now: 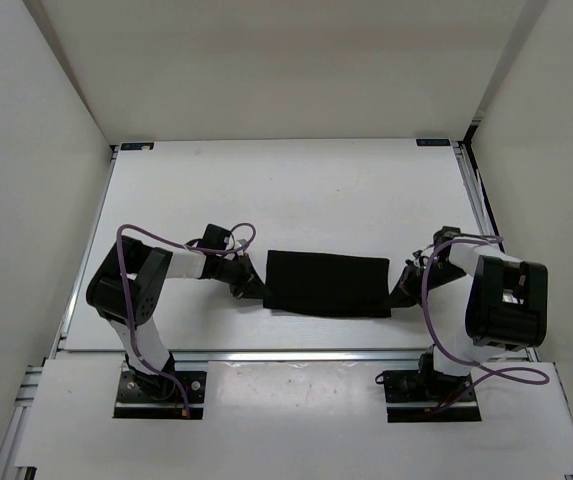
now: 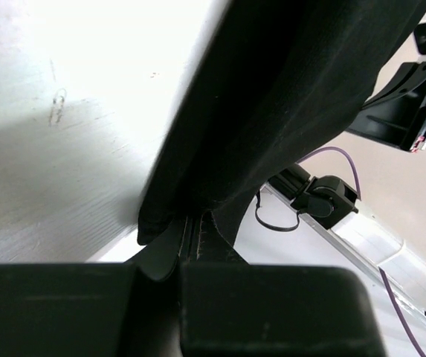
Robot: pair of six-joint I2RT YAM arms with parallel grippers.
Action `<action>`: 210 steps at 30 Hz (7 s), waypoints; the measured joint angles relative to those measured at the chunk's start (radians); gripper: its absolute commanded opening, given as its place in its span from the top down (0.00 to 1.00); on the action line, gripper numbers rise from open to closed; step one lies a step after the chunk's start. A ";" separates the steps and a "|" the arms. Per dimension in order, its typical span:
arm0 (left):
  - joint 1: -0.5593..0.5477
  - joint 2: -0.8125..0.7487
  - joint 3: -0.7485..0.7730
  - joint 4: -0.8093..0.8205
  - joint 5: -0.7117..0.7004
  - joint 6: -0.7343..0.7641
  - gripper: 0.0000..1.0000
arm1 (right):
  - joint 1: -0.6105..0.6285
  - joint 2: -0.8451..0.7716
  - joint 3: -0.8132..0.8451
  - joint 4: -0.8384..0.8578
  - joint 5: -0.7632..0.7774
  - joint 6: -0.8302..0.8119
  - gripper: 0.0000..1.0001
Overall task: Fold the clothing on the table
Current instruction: Fold the skirt
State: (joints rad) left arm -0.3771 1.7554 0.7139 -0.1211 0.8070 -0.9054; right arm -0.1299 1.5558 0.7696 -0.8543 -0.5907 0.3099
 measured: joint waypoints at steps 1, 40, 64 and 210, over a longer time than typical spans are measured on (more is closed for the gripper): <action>0.000 0.000 0.001 -0.001 -0.001 0.000 1.00 | 0.000 0.003 -0.002 -0.009 0.005 -0.006 1.00; -0.041 -0.042 0.142 0.066 -0.219 -0.098 1.00 | 0.149 0.134 0.306 0.069 0.313 0.007 0.44; -0.077 -0.041 0.172 -0.167 -0.527 0.154 1.00 | 0.151 0.073 0.078 0.153 0.220 0.016 0.45; -0.105 -0.147 0.089 -0.253 -0.420 0.244 1.00 | 0.514 0.394 0.380 0.220 -0.152 0.129 0.95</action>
State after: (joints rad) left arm -0.4816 1.6081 0.8028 -0.3744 0.3866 -0.6617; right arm 0.3840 1.9499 1.1500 -0.6342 -0.7429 0.4385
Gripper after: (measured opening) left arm 0.009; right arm 0.011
